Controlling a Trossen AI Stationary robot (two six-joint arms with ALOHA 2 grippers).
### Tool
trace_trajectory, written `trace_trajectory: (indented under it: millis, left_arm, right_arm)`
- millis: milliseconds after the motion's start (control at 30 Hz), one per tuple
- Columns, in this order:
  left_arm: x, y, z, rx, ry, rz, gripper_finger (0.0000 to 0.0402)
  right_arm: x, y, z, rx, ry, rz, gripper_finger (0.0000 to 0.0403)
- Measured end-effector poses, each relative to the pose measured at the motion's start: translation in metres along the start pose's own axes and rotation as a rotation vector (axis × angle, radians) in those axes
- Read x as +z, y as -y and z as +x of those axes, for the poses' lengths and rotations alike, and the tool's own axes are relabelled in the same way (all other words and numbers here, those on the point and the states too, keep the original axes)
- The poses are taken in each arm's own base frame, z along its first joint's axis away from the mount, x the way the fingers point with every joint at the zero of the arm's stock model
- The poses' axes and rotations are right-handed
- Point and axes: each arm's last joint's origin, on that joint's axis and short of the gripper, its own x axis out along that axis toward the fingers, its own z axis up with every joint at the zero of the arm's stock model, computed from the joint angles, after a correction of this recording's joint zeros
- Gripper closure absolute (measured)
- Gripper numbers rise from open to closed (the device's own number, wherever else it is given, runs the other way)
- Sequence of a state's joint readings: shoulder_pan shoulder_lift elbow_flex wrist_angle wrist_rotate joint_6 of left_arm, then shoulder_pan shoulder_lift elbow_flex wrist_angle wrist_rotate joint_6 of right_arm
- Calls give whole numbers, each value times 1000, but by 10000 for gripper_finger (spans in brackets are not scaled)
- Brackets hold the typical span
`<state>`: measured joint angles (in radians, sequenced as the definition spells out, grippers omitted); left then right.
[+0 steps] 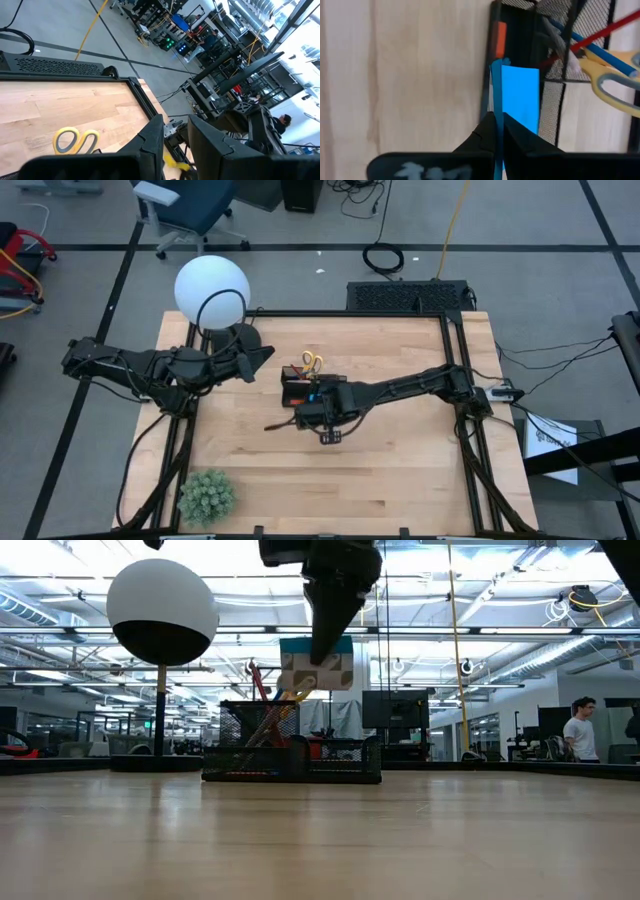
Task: Pick and place office supplies into organizer
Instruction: Put the blue sticky note into the desk organizer
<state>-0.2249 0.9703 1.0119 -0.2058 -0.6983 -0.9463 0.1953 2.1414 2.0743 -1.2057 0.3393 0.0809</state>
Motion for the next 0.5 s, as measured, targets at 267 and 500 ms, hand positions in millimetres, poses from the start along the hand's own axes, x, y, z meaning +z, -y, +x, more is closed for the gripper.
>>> trace_trajectory:
  millis: [267, 500]
  left_arm:
    - [0, 0, 0, 0, 0, 0, 321]
    - [0, 0, 0, 0, 0, 0, 321]
  right_arm:
    - [1, 21, 7, -11, -12, 53, 403]
    - [1, 42, 15, -23, -22, 34, 403]
